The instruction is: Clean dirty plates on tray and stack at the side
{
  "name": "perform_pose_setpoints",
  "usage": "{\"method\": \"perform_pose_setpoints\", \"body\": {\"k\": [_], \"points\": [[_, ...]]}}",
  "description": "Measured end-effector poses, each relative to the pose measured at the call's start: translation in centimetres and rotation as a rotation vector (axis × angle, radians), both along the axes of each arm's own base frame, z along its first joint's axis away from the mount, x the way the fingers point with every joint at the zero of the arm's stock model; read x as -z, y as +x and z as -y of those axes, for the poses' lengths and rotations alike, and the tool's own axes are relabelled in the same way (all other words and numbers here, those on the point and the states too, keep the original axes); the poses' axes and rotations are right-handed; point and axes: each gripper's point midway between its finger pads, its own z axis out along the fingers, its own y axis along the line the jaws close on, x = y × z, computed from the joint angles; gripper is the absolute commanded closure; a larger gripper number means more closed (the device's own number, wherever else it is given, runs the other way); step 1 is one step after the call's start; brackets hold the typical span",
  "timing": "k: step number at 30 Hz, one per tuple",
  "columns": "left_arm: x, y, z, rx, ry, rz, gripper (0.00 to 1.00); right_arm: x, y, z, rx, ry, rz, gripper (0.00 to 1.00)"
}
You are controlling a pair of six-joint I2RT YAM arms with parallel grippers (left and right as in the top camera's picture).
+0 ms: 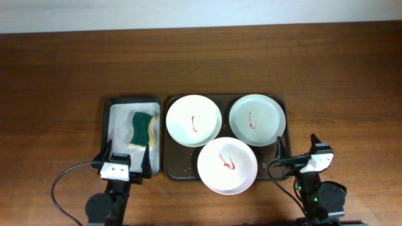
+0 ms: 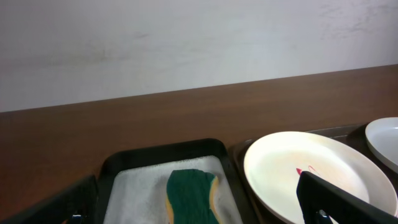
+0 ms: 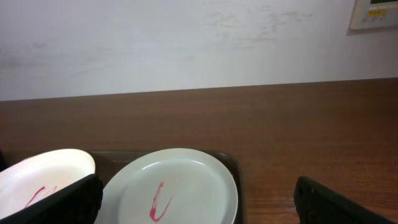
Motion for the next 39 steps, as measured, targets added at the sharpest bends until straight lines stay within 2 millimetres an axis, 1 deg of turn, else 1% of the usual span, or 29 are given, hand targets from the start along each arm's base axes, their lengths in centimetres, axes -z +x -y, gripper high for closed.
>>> {"method": "perform_pose_setpoints", "body": {"k": [37,39], "points": [[-0.02,0.0,0.0,0.0,0.0,0.001,0.01,0.0,0.0,0.0,0.0,0.0,0.0,0.01],[-0.02,0.0,0.0,-0.001,-0.021,-0.002,0.0,-0.03,-0.03,-0.32,-0.018,0.004,0.001,0.01]]}}
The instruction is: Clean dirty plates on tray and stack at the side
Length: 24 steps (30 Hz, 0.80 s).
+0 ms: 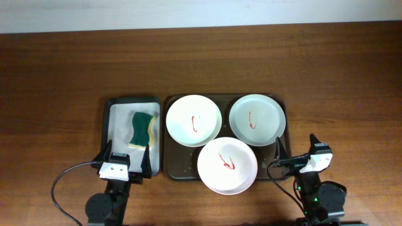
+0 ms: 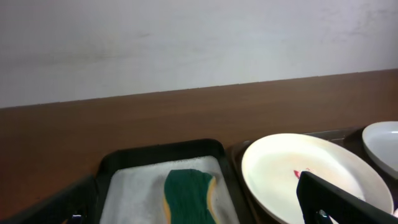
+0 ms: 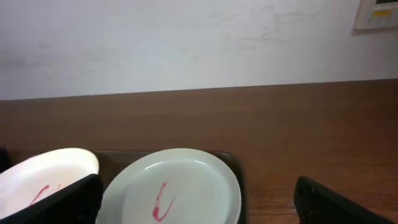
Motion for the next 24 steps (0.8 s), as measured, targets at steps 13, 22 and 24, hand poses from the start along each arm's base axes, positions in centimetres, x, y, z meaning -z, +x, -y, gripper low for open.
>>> {"method": "perform_pose_setpoints", "body": {"k": [13,22,24], "points": [[-1.7,2.2,0.1,-0.014,0.002,-0.569,0.01,-3.8,-2.7,-3.5,-0.187,0.085,-0.553,0.01],[0.7,5.7,1.4,0.034,-0.004,-0.91,0.01,-2.4,-1.0,-7.0,-0.359,0.204,-0.876,0.12],[1.5,7.5,1.5,0.035,-0.005,-0.902,0.01,-0.8,-1.1,-7.2,-0.36,0.222,-0.962,0.13]]}}
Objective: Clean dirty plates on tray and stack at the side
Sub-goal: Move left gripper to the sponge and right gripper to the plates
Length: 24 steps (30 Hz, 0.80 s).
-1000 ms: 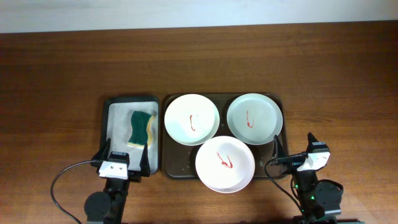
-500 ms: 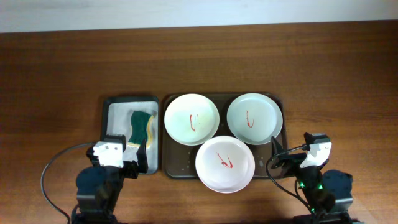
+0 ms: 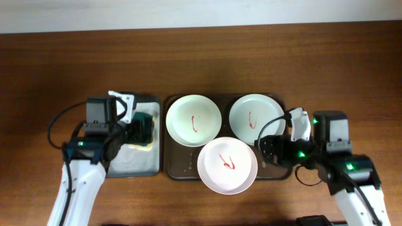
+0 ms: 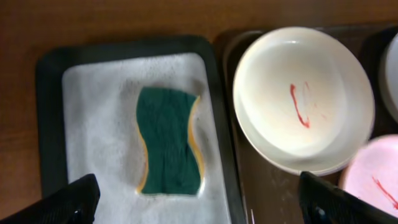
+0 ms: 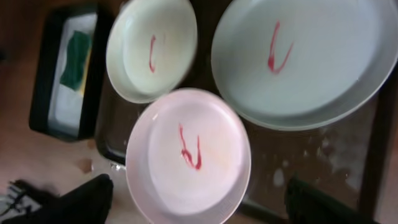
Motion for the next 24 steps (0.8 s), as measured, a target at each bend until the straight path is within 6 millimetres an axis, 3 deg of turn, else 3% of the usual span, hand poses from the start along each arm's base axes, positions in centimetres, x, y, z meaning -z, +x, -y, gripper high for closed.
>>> {"method": "perform_pose_setpoints", "body": {"k": [2,4,6,7,8,10,14,17,20,22,24], "points": [[2.6,0.5,-0.3,-0.011,0.021,-0.077,0.0,1.3,0.0,0.0,0.0,-0.001,-0.068,0.16],[6.7,0.7,-0.6,-0.018,0.044,-0.201,0.16,2.1,-0.2,0.0,0.002,-0.008,-0.114,0.17],[10.1,0.3,-0.7,-0.024,0.053,-0.307,0.43,2.6,-0.4,0.3,0.011,-0.026,-0.132,0.18],[11.4,0.2,-0.7,-0.025,0.058,-0.343,0.69,2.6,-0.4,0.4,0.013,-0.03,-0.136,0.18],[12.5,0.0,-0.8,-0.025,0.063,-0.374,0.84,2.7,-0.4,0.4,0.014,-0.032,-0.137,0.18],[13.0,0.1,-0.8,-0.026,0.064,-0.38,0.99,2.7,-0.4,0.5,0.015,-0.034,-0.138,0.18],[12.9,0.6,-0.7,-0.025,0.062,-0.361,1.0,2.8,-0.5,0.5,0.016,-0.037,-0.145,0.18],[12.1,0.7,-0.7,-0.026,0.063,-0.376,1.0,3.7,-2.0,1.1,0.025,-0.073,-0.224,0.22],[9.1,1.4,-0.8,-0.027,0.064,-0.343,1.0,5.5,-3.5,1.4,0.017,-0.101,-0.356,0.3],[8.6,0.4,-0.8,-0.027,0.067,-0.367,1.0,7.0,-3.7,1.5,0.011,-0.113,-0.439,0.38],[8.7,-0.3,-0.9,-0.027,0.069,-0.398,1.0,8.6,-3.9,1.5,-0.001,-0.123,-0.522,0.4]]}}
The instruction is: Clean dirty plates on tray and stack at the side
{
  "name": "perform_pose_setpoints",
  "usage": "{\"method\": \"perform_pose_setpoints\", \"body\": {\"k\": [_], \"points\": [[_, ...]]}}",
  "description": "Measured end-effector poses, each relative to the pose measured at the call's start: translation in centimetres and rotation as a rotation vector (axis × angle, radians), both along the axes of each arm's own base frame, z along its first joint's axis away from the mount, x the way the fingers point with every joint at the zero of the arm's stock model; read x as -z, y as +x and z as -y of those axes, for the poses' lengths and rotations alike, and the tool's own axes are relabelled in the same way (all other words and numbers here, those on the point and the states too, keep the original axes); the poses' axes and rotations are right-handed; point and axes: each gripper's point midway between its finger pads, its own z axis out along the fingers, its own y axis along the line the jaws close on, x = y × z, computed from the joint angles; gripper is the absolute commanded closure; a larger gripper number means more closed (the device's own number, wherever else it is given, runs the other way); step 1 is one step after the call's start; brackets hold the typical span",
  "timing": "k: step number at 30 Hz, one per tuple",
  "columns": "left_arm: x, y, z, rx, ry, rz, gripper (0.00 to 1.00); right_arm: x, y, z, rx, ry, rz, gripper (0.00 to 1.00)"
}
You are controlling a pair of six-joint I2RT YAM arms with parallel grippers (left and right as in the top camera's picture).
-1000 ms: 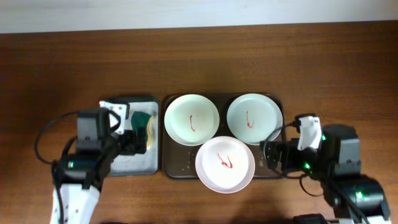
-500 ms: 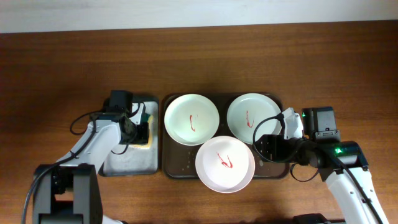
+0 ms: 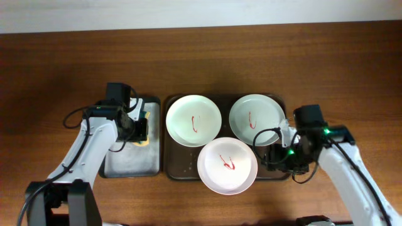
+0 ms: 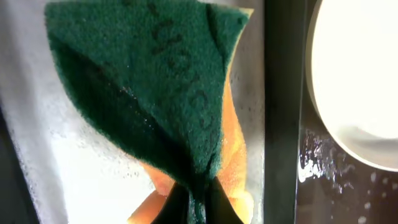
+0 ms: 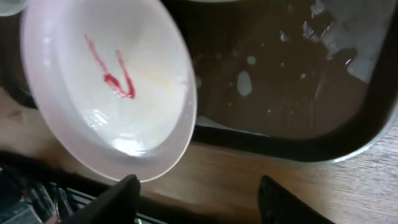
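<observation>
Three plates with red smears lie on the dark tray (image 3: 173, 168): a white one (image 3: 193, 120), a pale green one (image 3: 256, 118) and a pink one (image 3: 227, 165) at the front. The green-and-yellow sponge (image 4: 168, 81) is pinched at its lower edge by my left gripper (image 4: 194, 208), which sits low in the small foam-lined tray (image 3: 122, 164). My left gripper (image 3: 139, 130) hides most of the sponge from overhead. My right gripper (image 5: 198, 185) is open, low by the pink plate's (image 5: 106, 87) right rim at the tray's front edge, with nothing between its fingers.
Wet suds speckle the bare brown floor of the dark tray (image 5: 292, 81). Wooden table surrounds both trays, with a pale wall strip at the far edge. Cables trail from both arms near the front.
My left gripper was open above the sponge; now it is down in the small tray and shut on the sponge. My right gripper is lower and closer to the pink plate's right rim, still open.
Both arms sat parked at the table's front edge, grippers open, at the two oldest moments. Then each was over its tray, the left above the sponge, the right above the plates. Now the left holds the sponge and the right is beside the pink plate.
</observation>
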Motion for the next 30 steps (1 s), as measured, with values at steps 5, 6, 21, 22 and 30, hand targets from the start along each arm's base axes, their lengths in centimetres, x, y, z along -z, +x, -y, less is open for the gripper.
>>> {"method": "perform_pose_setpoints", "body": {"k": [5,6,21,22,30], "points": [[0.0,-0.1,0.0,0.0,0.0,-0.003,1.0,3.1,0.2,-2.6,-0.11,-0.023,-0.072,0.66],[0.0,-0.1,0.0,0.0,0.0,-0.002,1.0,3.6,0.6,-2.7,-0.102,-0.036,-0.074,0.71],[0.0,0.0,0.0,0.0,0.0,0.0,1.0,6.9,4.9,-5.5,0.005,-0.039,-0.006,0.96],[0.0,0.0,0.0,0.0,0.0,0.0,1.0,6.9,4.9,-5.5,0.01,-0.039,-0.009,0.96],[-1.9,0.7,0.3,0.004,-0.019,0.059,1.0,6.9,4.6,-5.5,0.011,-0.041,-0.023,0.96]]}}
